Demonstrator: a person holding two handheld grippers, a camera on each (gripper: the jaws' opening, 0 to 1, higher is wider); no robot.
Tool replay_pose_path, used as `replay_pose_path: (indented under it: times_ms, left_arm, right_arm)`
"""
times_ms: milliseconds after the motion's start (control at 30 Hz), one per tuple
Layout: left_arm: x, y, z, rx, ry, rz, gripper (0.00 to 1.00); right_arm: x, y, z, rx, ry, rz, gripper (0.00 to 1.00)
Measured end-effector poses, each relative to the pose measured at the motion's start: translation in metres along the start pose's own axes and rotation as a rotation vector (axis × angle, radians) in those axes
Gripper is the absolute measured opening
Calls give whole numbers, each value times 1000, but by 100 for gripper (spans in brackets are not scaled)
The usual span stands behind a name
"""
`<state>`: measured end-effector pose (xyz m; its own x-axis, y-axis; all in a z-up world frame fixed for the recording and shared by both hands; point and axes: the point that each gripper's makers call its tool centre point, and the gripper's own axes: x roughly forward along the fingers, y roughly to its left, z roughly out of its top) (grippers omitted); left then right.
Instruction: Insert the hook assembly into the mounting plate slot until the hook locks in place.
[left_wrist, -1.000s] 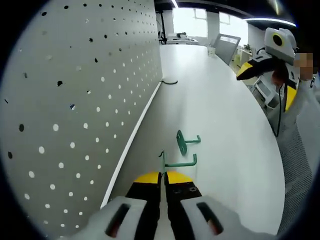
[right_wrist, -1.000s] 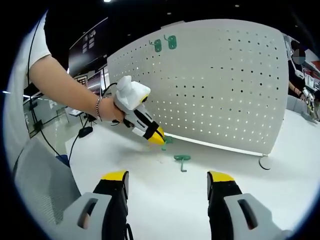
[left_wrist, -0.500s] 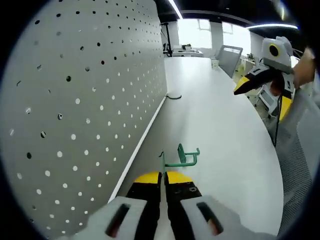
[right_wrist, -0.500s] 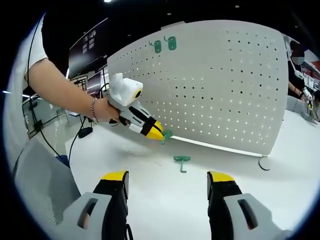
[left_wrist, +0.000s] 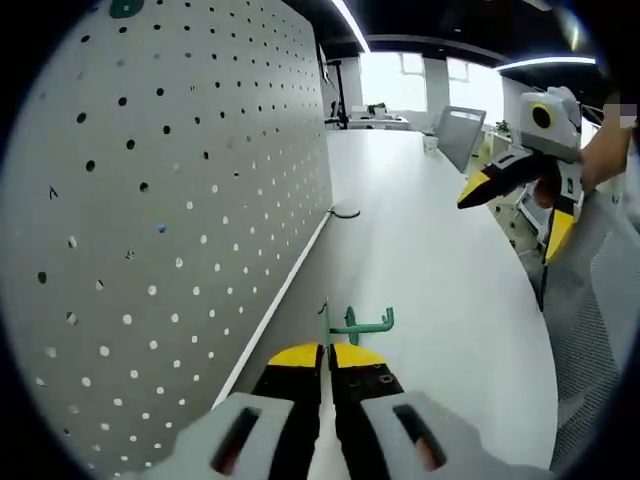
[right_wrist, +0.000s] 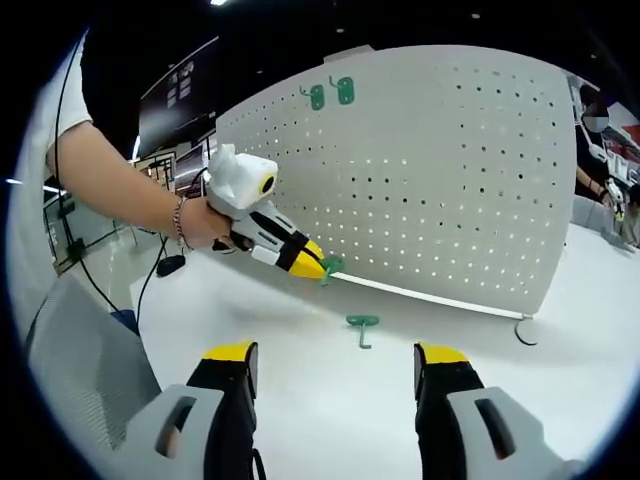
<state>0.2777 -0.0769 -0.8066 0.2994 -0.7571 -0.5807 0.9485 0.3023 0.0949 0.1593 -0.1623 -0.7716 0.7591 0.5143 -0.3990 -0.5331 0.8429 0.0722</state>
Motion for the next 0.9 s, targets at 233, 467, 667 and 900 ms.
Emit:
replay_pose_path:
  times_ms: [233, 467, 667, 900]
  left_arm:
    - [-7, 0, 9, -9, -38, 20, 3]
    - [-17, -2, 21, -19, -90, 38, 3]
    - [-25, -3, 27, -40, -132, 54, 3]
    - [-36, -5, 33, -65, -178, 62, 3]
  right_arm:
    - [-2, 1, 4, -2, -13, 0, 61]
    - [-3, 2, 6, 0, -18, 1, 61]
    - [-3, 2, 9, -2, -25, 3, 61]
    - [-2, 5, 11, -2, -32, 9, 61]
